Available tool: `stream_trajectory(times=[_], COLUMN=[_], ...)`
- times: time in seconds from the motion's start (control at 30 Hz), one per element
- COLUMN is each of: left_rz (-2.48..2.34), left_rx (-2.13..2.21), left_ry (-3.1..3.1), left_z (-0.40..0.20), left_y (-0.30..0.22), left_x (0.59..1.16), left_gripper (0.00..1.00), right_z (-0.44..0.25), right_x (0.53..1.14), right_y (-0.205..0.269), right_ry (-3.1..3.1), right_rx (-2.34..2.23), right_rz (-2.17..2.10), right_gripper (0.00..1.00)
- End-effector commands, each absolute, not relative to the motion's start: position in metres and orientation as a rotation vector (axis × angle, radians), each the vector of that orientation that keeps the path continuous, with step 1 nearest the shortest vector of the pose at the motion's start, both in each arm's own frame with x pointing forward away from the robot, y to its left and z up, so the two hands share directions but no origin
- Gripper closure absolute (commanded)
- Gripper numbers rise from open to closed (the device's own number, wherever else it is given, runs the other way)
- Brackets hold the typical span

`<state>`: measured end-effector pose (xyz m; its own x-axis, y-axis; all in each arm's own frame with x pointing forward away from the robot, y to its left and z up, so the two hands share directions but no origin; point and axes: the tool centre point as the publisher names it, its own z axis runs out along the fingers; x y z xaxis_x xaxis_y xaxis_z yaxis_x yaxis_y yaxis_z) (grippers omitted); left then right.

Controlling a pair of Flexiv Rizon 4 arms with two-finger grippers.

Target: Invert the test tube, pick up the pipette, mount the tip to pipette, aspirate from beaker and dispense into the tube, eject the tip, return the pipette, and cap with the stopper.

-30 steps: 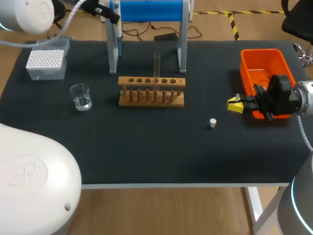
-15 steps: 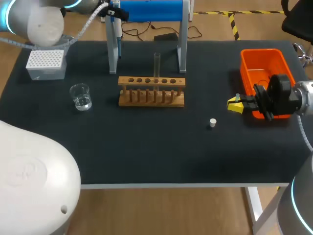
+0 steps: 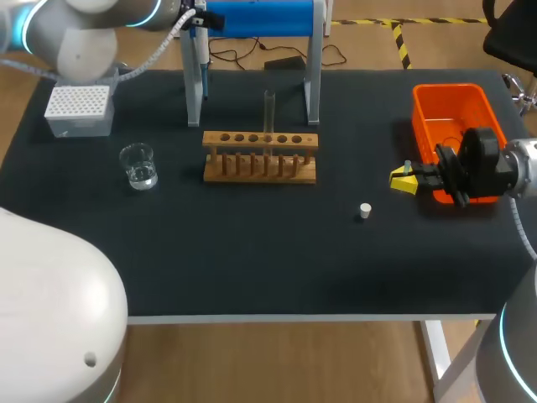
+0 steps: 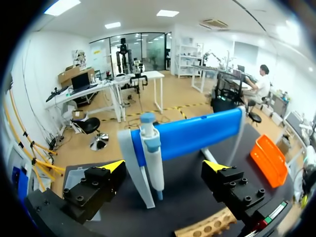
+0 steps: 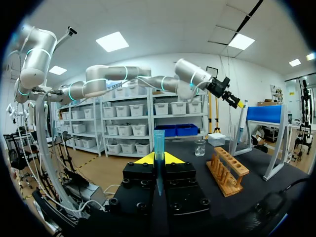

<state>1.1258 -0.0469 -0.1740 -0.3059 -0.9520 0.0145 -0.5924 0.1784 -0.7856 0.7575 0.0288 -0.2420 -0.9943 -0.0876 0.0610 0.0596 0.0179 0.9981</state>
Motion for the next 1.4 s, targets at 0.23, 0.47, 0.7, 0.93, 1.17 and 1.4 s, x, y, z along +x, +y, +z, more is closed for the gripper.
stream_trajectory(times=[0.23, 0.47, 0.7, 0.93, 1.17, 1.4], left_rz=[-0.989, -0.987, -0.992, -0.985, -0.992, -0.994], left_rx=[-1.5, -1.542, -1.572, -1.599, -1.613, -1.605], left_ry=[1.879, 1.804, 1.759, 1.738, 1.715, 1.697], left_z=[-0.185, -0.186, -0.187, -0.193, -0.198, -0.198], left_y=[-0.052, -0.057, -0.059, -0.06, -0.059, -0.057], left_x=[1.139, 1.137, 1.135, 1.135, 1.137, 1.147], left_gripper=[0.0, 0.06, 0.16, 0.26, 0.33, 0.35], right_z=[-0.243, -0.243, -0.243, -0.243, -0.243, -0.243], right_x=[0.758, 0.758, 0.758, 0.758, 0.758, 0.758], right_y=[0.028, 0.028, 0.028, 0.028, 0.028, 0.028], right_ry=[-2.161, -2.161, -2.161, -2.161, -2.161, -2.161], right_rx=[0.033, 0.033, 0.033, 0.033, 0.033, 0.033], right_rz=[-2.131, -2.131, -2.131, -2.131, -2.131, -2.131], right_gripper=[1.0, 1.0, 1.0, 1.0, 1.0, 1.0])
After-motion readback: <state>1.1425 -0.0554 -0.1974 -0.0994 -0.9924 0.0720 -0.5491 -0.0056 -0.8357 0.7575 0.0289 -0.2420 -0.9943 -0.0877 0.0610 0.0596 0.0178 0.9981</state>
